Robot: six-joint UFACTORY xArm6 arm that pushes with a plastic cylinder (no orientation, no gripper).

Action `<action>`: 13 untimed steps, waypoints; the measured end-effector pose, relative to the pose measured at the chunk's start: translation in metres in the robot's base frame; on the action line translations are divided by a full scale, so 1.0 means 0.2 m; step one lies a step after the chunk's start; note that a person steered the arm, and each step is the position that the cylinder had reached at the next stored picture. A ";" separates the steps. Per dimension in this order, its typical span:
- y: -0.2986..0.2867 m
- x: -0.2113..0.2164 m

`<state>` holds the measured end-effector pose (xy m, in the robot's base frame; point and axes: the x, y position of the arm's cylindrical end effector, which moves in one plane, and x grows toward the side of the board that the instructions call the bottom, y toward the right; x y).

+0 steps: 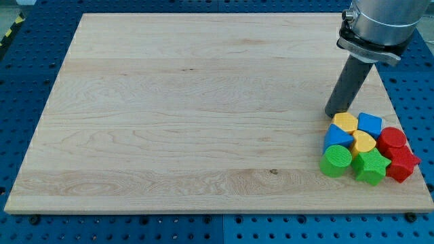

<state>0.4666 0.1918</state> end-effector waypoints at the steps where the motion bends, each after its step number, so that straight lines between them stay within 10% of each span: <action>1: 0.00 0.01; 3: -0.03 -0.35; 5: 0.53 -0.46; 7: 0.77 -0.23; 10: 0.72 0.75; 13: 0.11 0.65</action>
<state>0.5957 0.2139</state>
